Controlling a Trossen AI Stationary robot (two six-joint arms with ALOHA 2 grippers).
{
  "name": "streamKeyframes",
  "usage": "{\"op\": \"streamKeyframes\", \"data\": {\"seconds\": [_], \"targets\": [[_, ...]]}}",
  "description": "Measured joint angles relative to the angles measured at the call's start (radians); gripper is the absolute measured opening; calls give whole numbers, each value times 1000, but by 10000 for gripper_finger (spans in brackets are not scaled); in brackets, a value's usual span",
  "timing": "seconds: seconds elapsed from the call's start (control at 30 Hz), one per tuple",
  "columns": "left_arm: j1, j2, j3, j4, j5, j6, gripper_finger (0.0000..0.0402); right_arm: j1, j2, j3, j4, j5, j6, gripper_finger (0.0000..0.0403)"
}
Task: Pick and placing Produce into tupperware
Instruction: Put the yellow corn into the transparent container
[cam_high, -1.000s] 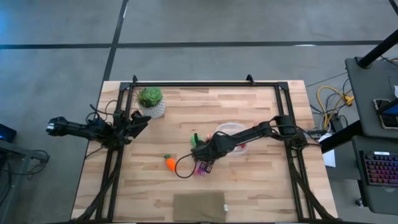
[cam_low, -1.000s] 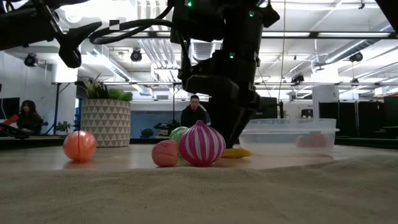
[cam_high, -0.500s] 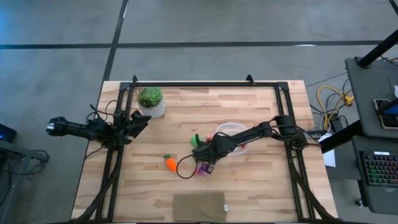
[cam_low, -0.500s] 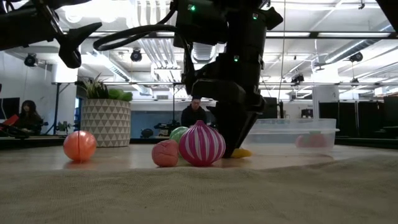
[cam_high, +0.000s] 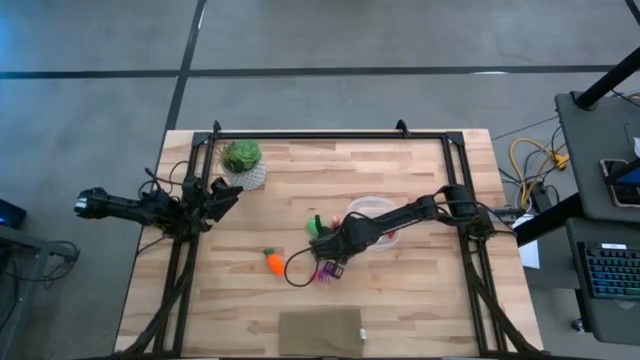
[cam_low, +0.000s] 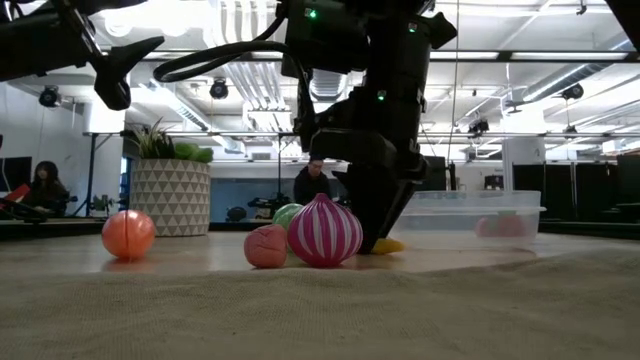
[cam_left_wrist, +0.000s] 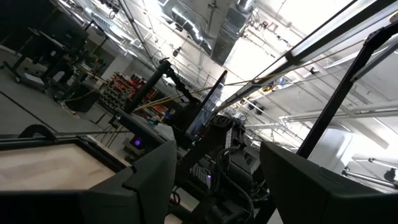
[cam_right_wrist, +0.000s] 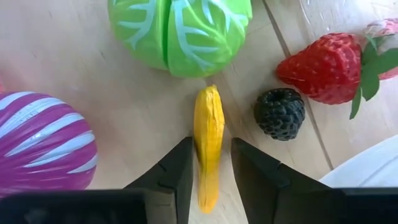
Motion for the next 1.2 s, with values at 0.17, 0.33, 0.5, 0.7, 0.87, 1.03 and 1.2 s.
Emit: {"op": "streamKeyframes", "data": {"seconds": [0.17,0.33,0.5,0.7,0.87,1.03,1.2], "targets": [[0,0,0,-2,0,0,219,-5,0,-3,4,-4,0,103],[0,0,0,-2,0,0,219,-9,-1,8,2,-23,-1,71],[0,0,0,-3,0,0,219,-10,-1,9,7,-24,0,34],[0,0,0,-3,0,0,219,-10,-1,10,11,-38,0,20],[0,0,0,-4,0,0,219,-10,-11,31,7,-44,5,19],[0,0,0,-5,0,0,219,-10,-23,48,-1,-30,31,18],[0,0,0,-6,0,0,219,-10,-25,76,-56,-30,45,18]]}}
